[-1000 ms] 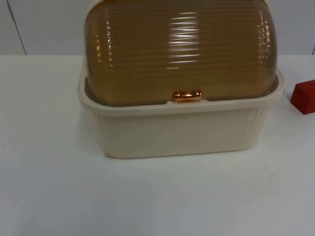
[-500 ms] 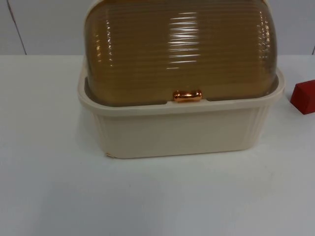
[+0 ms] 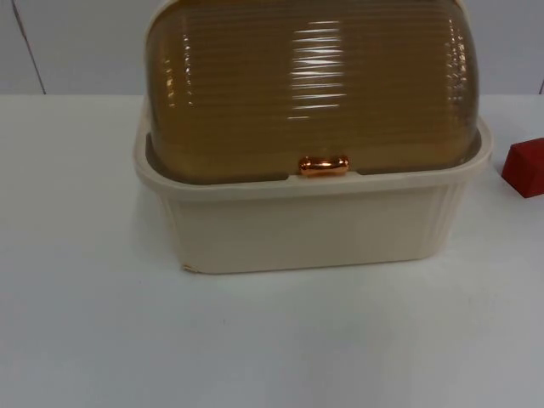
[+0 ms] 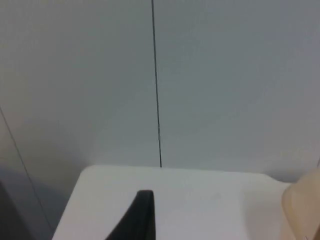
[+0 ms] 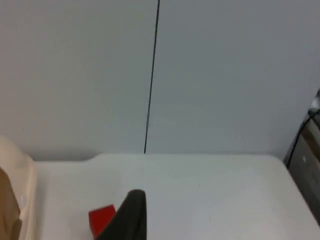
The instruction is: Open the box lid with the left hand, place the block into the box with the right hand, then close the box lid with the left hand.
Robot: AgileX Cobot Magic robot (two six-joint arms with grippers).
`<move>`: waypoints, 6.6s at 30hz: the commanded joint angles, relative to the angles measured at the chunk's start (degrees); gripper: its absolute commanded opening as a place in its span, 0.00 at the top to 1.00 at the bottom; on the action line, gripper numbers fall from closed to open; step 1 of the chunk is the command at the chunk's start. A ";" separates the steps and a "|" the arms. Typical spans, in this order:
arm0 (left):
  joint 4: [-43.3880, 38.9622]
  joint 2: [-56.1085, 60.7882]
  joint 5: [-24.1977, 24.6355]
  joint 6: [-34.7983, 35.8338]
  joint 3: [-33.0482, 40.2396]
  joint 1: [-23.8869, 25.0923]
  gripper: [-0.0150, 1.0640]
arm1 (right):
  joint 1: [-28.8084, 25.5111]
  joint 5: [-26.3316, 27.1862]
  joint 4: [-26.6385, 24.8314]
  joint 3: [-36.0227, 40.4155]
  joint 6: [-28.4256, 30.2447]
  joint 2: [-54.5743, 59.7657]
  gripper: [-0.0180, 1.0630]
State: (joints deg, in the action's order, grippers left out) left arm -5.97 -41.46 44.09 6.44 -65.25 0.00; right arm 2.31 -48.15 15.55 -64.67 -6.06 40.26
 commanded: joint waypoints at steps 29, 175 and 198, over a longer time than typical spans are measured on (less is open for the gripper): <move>-30.16 -11.23 -11.48 14.75 21.90 -40.60 0.01 | 0.24 1.13 2.33 -0.30 -3.39 3.43 0.02; -93.51 -62.84 -18.06 37.30 2.56 -49.59 0.99 | 0.24 2.97 6.43 -0.30 -3.78 3.53 0.02; -53.71 -57.50 -20.25 29.07 -4.68 -47.73 0.99 | 0.24 2.97 5.29 -0.30 -3.77 3.53 0.02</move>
State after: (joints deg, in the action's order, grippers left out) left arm -69.37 -100.90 23.89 37.77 -69.47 -46.95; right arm 2.31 -45.77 21.02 -64.67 -9.67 44.04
